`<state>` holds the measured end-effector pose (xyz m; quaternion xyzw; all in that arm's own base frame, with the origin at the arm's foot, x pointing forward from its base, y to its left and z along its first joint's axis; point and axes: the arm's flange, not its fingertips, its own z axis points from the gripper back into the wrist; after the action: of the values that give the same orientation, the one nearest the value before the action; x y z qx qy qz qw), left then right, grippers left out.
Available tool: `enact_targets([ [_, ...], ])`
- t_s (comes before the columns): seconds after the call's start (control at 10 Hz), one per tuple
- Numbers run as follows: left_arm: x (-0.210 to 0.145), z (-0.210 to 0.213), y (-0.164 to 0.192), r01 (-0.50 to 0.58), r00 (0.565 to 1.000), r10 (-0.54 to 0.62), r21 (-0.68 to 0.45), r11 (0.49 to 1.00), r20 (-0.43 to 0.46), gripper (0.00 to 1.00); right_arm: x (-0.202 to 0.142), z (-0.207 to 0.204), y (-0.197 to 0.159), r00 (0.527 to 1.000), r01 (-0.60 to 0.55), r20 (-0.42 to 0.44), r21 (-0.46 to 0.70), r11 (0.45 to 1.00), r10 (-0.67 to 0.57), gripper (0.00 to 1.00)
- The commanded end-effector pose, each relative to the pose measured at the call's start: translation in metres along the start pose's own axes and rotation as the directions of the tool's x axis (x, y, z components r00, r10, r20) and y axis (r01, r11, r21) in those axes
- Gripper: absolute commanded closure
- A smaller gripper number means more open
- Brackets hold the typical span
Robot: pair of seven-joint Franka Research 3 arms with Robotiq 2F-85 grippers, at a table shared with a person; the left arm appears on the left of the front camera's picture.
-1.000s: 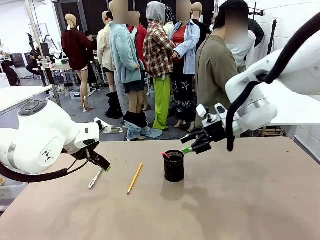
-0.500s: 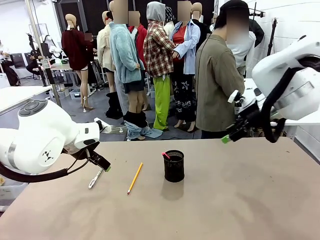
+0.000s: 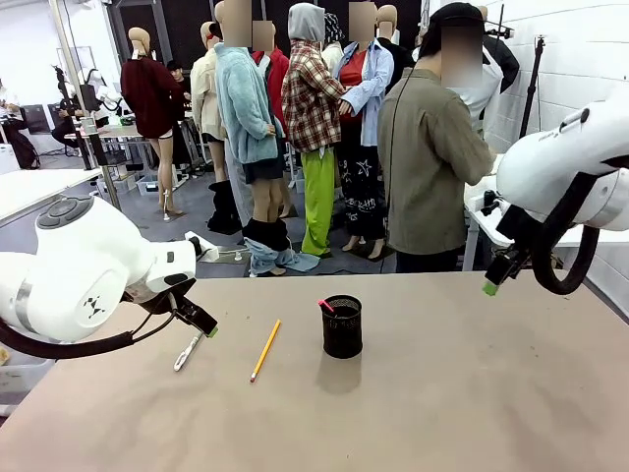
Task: Place the pens into the pen holder.
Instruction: Pick up a writing instrument from the table and place it into the Pen holder.
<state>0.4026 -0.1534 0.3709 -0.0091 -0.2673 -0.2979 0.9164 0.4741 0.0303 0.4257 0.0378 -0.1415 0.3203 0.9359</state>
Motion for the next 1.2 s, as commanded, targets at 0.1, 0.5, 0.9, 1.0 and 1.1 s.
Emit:
enact_targets([
  [0.1, 0.001, -0.001, -0.002, -0.070, 0.995, 0.074, 0.057, 0.996, -0.068, 0.00, 0.015, 0.001, 0.011, 0.997, 0.046, -0.061, 0.060, 0.997, -0.042, 0.14],
  [0.5, 0.026, -0.038, 0.030, -0.176, 0.945, 0.190, 0.077, 0.981, -0.266, 0.00, 0.001, 0.001, 0.002, 0.998, 0.040, -0.049, 0.007, 0.999, -0.040, 0.14],
  [0.9, 0.044, -0.080, 0.057, -0.261, 0.896, 0.248, 0.016, 0.965, -0.369, 0.00, 0.001, 0.001, 0.002, 0.998, 0.040, -0.049, 0.007, 0.999, -0.040, 0.14],
  [1.0, 0.044, -0.086, 0.061, -0.272, 0.887, 0.256, 0.014, 0.962, -0.384, 0.00, 0.001, 0.001, 0.002, 0.998, 0.040, -0.049, 0.007, 0.999, -0.040, 0.14],
  [1.1, 0.043, -0.091, 0.063, -0.274, 0.883, 0.256, 0.010, 0.962, -0.393, 0.00, 0.001, 0.001, 0.002, 0.998, 0.040, -0.049, 0.007, 0.999, -0.040, 0.14],
])
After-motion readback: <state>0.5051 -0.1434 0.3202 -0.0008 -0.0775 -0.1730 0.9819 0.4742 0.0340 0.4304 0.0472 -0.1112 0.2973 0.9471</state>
